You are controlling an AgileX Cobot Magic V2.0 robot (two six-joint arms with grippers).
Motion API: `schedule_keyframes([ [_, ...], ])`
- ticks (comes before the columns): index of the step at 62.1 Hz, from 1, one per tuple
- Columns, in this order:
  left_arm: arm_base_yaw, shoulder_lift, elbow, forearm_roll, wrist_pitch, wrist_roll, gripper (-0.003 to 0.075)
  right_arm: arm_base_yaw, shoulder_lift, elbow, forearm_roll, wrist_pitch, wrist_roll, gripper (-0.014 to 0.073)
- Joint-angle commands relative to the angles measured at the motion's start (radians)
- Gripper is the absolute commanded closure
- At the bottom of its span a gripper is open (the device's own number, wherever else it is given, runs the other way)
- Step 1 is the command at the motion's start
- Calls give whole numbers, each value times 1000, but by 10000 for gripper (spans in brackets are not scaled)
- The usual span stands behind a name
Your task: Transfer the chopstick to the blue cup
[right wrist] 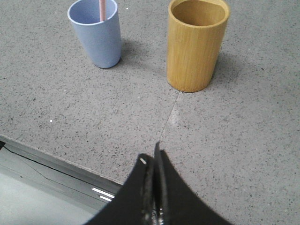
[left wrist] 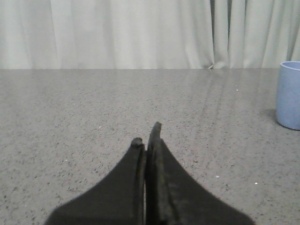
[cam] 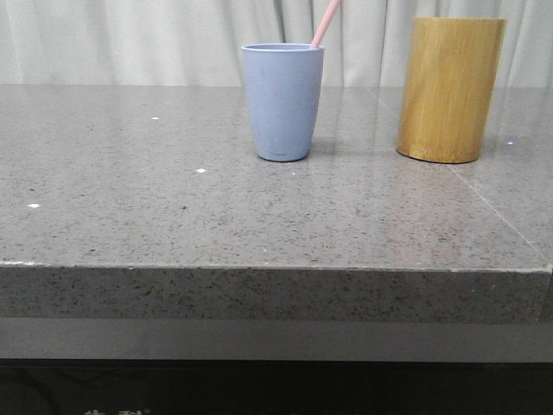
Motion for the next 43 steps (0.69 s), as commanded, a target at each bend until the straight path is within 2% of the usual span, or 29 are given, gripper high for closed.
schedule_keyframes([
  [1,23,-11,25,-30,-141,2,739,-8,0,-25,-13,-76,3,662],
  [8,28,-37,90,-52,-244,2,738,-8,0,-25,-13,-76,3,662],
  [43,28,-34,89,-81,-232,-8,739,-8,0,-25,-13,-75,3,662],
])
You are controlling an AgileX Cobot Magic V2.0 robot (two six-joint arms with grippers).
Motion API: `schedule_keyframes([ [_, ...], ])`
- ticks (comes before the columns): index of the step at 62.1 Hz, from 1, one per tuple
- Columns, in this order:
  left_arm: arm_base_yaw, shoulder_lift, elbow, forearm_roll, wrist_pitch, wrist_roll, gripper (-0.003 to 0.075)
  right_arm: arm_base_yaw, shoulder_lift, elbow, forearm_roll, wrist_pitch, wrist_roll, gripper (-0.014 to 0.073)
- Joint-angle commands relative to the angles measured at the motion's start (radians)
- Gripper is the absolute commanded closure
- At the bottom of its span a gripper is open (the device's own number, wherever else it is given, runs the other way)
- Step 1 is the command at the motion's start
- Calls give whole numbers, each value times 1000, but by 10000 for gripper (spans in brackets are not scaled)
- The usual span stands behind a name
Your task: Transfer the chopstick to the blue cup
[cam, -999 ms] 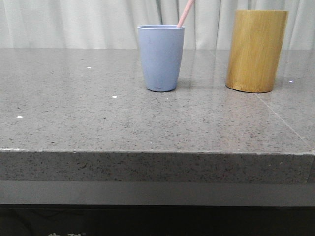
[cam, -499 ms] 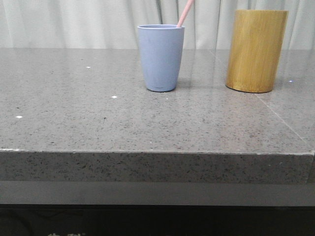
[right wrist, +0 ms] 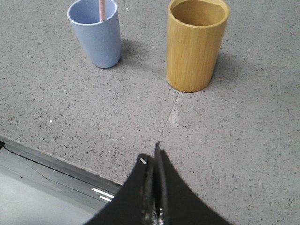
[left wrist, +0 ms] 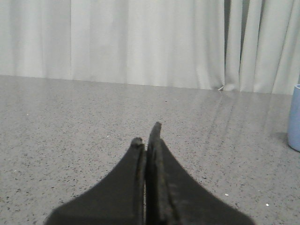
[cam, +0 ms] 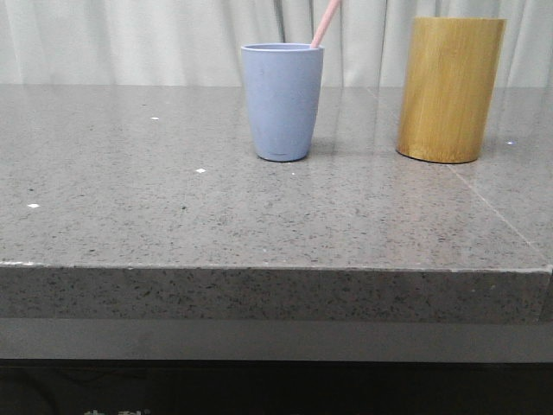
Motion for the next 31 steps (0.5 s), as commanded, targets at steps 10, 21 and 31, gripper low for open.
schedule_keyframes([
  [10,2,-21,12,25,-83,-36,739,-8,0,-25,-13,-73,3,662],
  [21,2,-21,12,12,-83,-36,739,-8,0,-25,-13,-73,3,662],
  [31,2,-21,12,12,-83,-36,739,-8,0,-25,-13,-73,3,662],
])
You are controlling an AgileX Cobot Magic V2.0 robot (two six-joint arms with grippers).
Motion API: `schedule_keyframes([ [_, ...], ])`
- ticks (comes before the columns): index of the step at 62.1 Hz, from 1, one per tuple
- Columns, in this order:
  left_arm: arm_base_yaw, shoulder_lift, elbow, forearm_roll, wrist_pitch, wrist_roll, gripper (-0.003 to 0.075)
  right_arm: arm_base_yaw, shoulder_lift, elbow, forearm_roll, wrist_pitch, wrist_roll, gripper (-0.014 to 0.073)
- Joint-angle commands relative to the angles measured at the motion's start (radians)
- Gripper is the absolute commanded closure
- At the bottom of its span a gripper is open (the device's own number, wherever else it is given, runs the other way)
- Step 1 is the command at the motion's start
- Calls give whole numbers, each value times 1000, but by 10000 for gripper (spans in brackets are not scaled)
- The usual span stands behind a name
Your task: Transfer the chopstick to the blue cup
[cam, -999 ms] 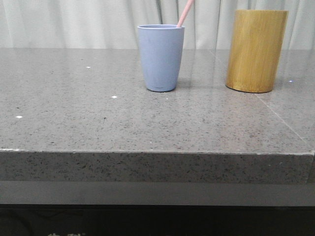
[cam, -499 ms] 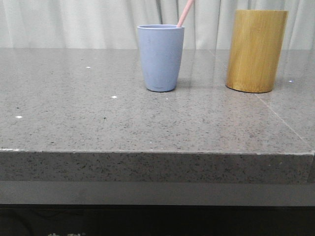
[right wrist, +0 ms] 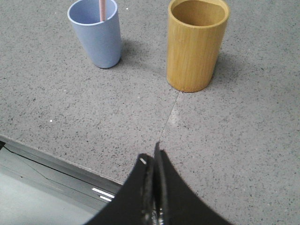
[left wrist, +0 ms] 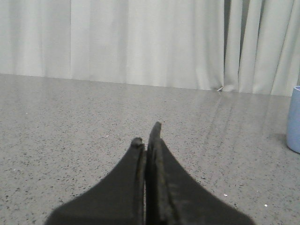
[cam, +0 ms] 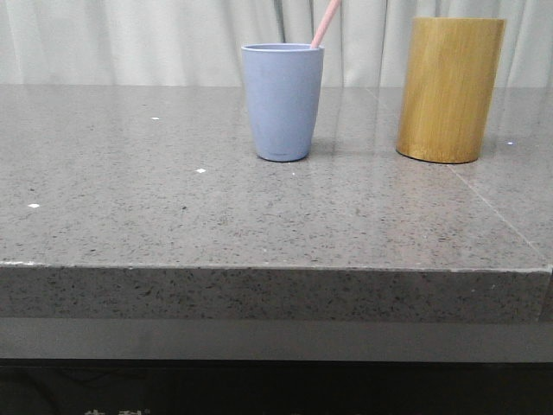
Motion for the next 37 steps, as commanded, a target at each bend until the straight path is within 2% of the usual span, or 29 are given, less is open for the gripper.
schedule_keyframes([
  [1,2,-21,12,-10,-83,-11,739,-8,0,-25,-13,-73,3,662],
  [37,2,-21,12,-10,-83,-11,739,-8,-8,-16,-18,-79,3,662],
])
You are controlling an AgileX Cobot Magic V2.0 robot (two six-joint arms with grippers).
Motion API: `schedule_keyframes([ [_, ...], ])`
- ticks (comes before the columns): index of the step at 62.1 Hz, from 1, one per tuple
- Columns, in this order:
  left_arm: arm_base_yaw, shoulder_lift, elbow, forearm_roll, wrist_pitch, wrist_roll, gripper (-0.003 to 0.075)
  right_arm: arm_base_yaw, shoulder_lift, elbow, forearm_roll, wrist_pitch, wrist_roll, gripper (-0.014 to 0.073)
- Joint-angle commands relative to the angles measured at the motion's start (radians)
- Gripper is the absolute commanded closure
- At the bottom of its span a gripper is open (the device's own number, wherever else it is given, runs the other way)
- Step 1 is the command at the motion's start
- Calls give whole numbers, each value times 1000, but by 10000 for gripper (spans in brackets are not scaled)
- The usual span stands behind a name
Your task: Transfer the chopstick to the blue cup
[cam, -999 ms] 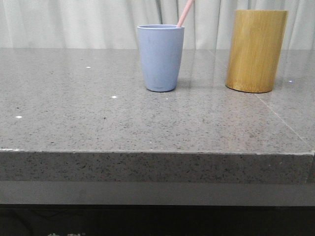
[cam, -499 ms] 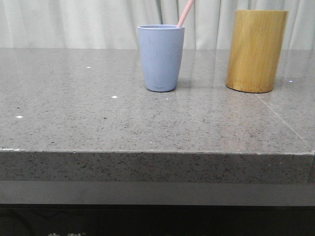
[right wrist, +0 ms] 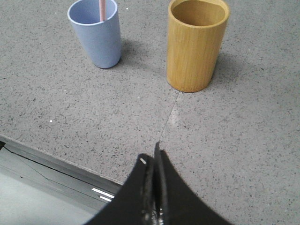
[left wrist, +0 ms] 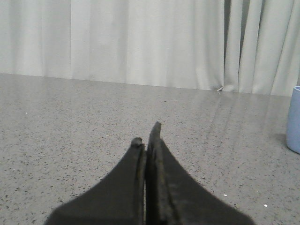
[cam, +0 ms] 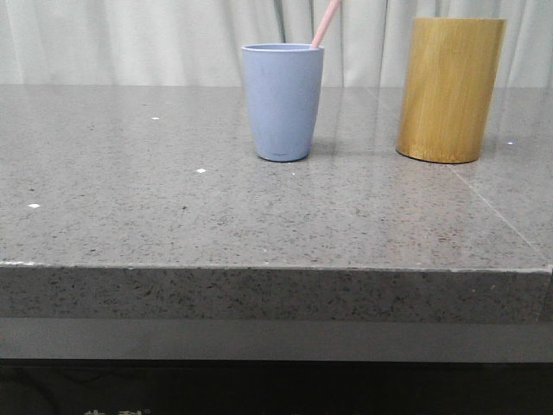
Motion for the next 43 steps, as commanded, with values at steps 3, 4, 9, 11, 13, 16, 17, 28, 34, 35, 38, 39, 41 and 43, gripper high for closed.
schedule_keyframes([
  [3,2,-21,12,-10,-83,-8,739,-31,-28,1,-63,-97,2,662],
  [4,2,-21,12,-10,-83,-8,739,-43,-39,14,-70,-111,2,662],
  [9,2,-21,12,-10,-83,-8,739,-93,-99,87,-69,-179,-4,660],
  [11,2,-21,12,-10,-83,-8,739,-113,-132,130,-57,-219,-19,658],
  [13,2,-21,12,-10,-83,-8,739,-130,-159,178,-42,-253,-33,657],
  [16,2,-21,12,-10,-83,-8,739,-150,-209,252,-25,-317,-69,657],
  [17,2,-21,12,-10,-83,-8,739,-155,-224,275,-20,-343,-80,657],
  [28,2,-21,12,-10,-83,-8,739,-265,-418,544,60,-517,-103,657],
  [34,2,-21,12,-10,-83,-8,739,-317,-521,648,106,-544,-103,657],
  [35,2,-21,12,-10,-83,-8,739,-322,-533,659,109,-546,-103,657],
  [38,2,-21,12,-10,-83,-8,739,-337,-569,694,115,-555,-103,657],
  [39,2,-21,12,-10,-83,-8,739,-340,-578,703,116,-557,-103,657],
  [41,2,-21,12,-10,-83,-8,739,-347,-594,721,117,-565,-103,657],
  [43,2,-21,12,-10,-83,-8,739,-353,-610,743,122,-576,-103,657],
])
